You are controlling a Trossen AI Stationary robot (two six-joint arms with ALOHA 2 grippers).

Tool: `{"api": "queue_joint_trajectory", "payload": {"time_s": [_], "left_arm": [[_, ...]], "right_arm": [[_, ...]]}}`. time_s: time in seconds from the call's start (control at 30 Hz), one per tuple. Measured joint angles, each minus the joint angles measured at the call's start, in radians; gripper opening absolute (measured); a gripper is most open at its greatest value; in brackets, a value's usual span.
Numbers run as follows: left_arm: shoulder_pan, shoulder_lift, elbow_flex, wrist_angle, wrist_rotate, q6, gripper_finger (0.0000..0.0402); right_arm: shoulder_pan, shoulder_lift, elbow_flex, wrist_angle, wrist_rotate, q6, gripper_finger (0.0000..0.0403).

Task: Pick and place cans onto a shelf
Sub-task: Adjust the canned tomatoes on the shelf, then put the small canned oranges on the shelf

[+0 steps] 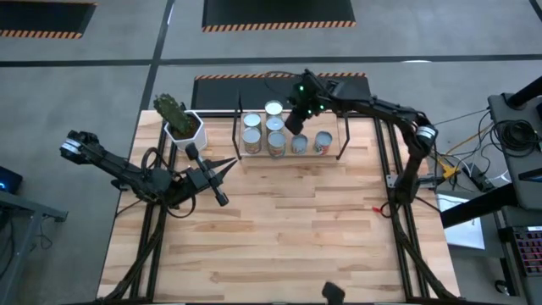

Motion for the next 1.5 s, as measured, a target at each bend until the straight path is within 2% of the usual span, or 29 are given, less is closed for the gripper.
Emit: {"api": "queue_joint_trajectory", "payload": {"time_s": [0.33, 0.87, 1.5], "left_arm": [[0.0, 0.0, 0.0, 0.0, 0.0, -0.011, 0.0013], [0.0, 0.0, 0.0, 0.0, 0.0, -0.011, 0.0013], [0.0, 0.0, 0.0, 0.0, 0.0, -0.011, 0.0013]], "right_arm": [[0.134, -0.047, -0.077, -0.114, 0.01, 0.025, 0.0012], [0.141, 0.021, -0.129, -0.007, 0.037, 0.046, 0.0012], [0.145, 0.022, -0.129, 0.051, 0.035, 0.056, 0.0012]]}}
